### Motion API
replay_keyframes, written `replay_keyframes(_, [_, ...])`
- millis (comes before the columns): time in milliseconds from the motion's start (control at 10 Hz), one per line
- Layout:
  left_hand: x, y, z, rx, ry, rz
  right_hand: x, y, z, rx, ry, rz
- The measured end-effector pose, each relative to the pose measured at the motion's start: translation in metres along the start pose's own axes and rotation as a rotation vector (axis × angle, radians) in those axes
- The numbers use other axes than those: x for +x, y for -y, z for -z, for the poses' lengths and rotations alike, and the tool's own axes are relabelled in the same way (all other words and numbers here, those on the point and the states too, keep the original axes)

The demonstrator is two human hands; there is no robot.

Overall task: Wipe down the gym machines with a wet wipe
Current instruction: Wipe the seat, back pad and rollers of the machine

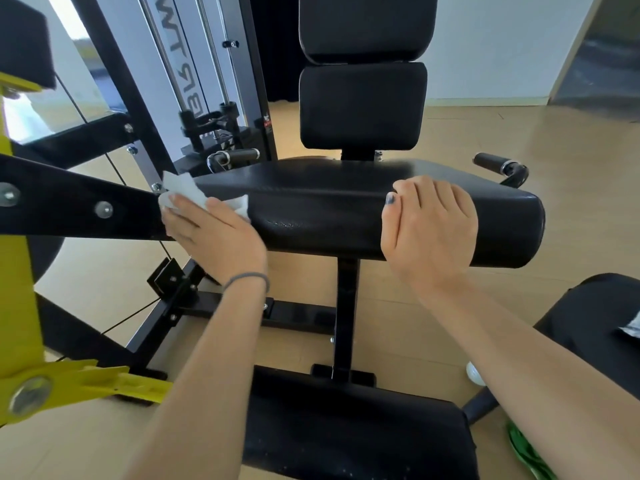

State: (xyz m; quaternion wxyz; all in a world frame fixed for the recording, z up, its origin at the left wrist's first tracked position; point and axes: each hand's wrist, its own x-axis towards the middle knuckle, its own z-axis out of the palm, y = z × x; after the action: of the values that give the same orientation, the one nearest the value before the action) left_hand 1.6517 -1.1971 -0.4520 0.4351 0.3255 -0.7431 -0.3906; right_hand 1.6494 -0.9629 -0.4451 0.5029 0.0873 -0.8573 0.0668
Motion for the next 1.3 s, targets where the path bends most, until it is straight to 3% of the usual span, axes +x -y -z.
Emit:
replay_keyframes(100, [-0.050, -0.022, -0.015, -0.162, 0.013, 0.061, -0.001, 0.000, 0.001, 0.002, -0.014, 0.004])
replay_keyframes(200, [-0.092, -0.066, -0.025, -0.281, 0.051, 0.230, 0.002, -0.002, 0.006, 0.019, 0.031, 0.007])
replay_keyframes(300, [-0.101, -0.079, -0.026, -0.302, 0.069, 0.296, 0.004, -0.008, 0.017, 0.104, 0.124, 0.054])
replay_keyframes(400, [-0.055, -0.058, -0.022, -0.261, 0.095, 0.459, -0.001, -0.043, 0.031, 0.106, 0.185, -0.026])
replay_keyframes(500, [-0.015, -0.030, -0.034, 0.106, 0.156, 0.544, -0.007, -0.081, 0.042, 0.119, 0.182, -0.230])
replay_keyframes(600, [-0.046, -0.045, -0.037, 0.521, 0.377, 0.239, -0.007, -0.079, 0.041, 0.355, 0.184, -0.463])
replay_keyframes(700, [-0.105, -0.081, -0.025, 0.028, 0.441, 0.651, -0.003, -0.074, 0.039, 0.485, 0.138, -0.700])
replay_keyframes(800, [-0.149, -0.113, -0.016, -1.110, 0.362, 1.431, -0.005, -0.078, 0.039, 0.578, 0.144, -0.786])
replay_keyframes(900, [-0.154, -0.113, -0.018, -0.883, 0.515, 1.320, -0.006, -0.076, 0.040, 0.637, 0.124, -0.816])
replay_keyframes(1000, [-0.120, -0.113, -0.010, -0.130, 0.507, 0.814, -0.006, -0.075, 0.040, 0.682, 0.100, -0.847])
replay_keyframes(1100, [-0.074, -0.096, -0.016, -0.133, 0.312, 0.583, -0.006, -0.076, 0.041, 0.718, 0.101, -0.861])
replay_keyframes(1200, [-0.073, -0.084, -0.018, -0.209, 0.129, 0.524, -0.007, -0.078, 0.044, 0.739, 0.127, -0.867])
replay_keyframes(1300, [-0.102, -0.088, -0.023, -0.070, 0.111, 0.322, -0.006, -0.080, 0.046, 0.819, 0.148, -0.907])
